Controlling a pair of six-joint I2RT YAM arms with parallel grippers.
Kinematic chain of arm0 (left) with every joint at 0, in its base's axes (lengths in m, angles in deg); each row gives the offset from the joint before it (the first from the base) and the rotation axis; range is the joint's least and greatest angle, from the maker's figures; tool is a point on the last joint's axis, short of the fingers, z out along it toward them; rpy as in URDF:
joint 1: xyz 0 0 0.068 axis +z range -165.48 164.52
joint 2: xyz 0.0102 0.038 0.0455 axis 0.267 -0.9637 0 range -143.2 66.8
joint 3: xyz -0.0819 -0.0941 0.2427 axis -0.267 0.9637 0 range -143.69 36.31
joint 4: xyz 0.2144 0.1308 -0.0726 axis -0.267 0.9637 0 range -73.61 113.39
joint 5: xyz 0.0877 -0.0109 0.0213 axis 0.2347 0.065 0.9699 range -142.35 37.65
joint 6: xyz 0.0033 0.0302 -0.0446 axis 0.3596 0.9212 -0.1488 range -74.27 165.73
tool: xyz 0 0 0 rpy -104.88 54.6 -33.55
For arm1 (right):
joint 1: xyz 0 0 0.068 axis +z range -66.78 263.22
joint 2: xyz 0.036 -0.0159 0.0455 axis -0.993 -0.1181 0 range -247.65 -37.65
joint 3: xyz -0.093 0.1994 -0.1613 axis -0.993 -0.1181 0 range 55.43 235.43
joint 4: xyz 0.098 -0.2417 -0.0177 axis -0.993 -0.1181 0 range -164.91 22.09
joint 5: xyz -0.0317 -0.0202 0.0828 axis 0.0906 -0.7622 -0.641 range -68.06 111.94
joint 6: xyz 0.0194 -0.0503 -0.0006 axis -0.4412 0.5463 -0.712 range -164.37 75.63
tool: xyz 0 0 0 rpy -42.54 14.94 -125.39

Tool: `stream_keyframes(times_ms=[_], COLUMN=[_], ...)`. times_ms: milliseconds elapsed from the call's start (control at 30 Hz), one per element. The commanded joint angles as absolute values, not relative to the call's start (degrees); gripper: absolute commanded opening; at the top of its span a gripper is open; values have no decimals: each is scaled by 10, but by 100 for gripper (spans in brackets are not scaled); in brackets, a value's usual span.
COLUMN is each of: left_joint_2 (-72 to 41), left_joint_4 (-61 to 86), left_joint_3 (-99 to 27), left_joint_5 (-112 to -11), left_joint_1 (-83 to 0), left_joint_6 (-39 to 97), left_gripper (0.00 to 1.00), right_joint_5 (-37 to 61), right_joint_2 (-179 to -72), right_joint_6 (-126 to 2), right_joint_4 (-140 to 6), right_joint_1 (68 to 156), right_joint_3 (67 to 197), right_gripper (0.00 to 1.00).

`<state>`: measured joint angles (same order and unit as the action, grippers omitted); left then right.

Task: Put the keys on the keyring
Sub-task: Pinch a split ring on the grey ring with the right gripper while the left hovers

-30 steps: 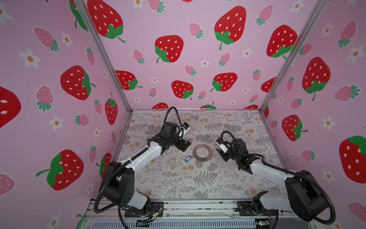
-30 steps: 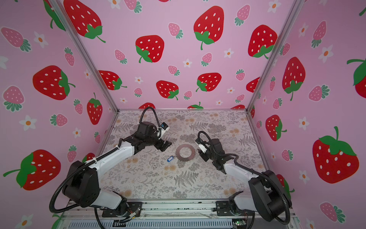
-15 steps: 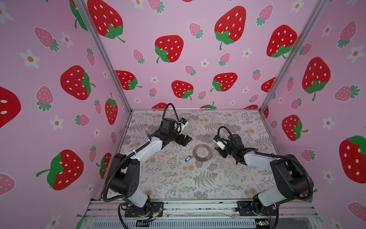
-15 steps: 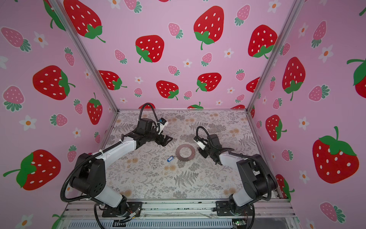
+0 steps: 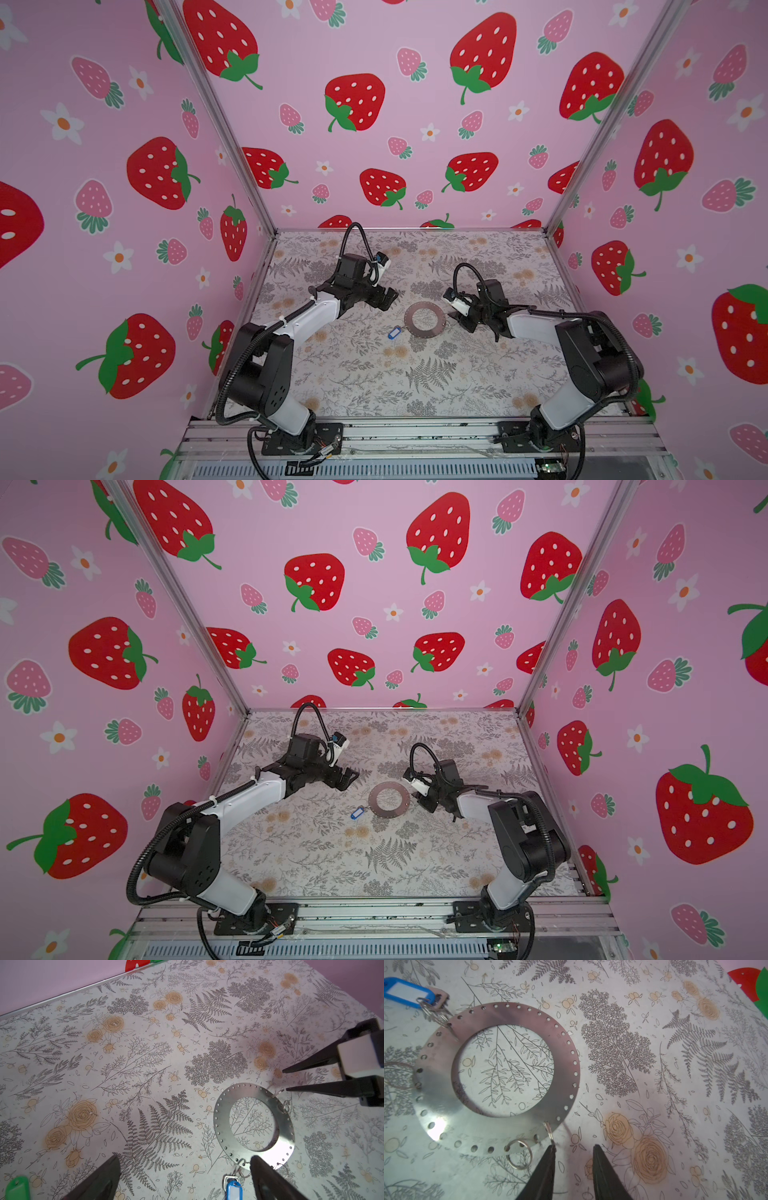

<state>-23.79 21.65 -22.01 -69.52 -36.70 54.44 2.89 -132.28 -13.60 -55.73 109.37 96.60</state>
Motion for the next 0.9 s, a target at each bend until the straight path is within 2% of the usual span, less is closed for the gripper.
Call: stream_keyframes(times_ms=[0,500,633,867], left_joint_2=[-236,-224,-225,-215], left_joint_4=[219,199,206,205], left_joint_3=[-226,-204,-205,-198], left_joint_5=[-709,-695,-693,-681], left_joint_1=[-372,-390,-392,-394], left_joint_6=[555,575,574,578], left_gripper=[99,99,100,93], right_joint_5=[8,-22,-35,-37], right_joint_2=[-1339,-1365,-1378,-1378], right_joint_6=[-96,-73,-66,-54], right_joint_4=[-592,-627,-644,-656], right_joint_1=[1089,1088,1088,1088], right_joint_3=[988,1009,1025,1024], right_gripper=[31,27,22,13])
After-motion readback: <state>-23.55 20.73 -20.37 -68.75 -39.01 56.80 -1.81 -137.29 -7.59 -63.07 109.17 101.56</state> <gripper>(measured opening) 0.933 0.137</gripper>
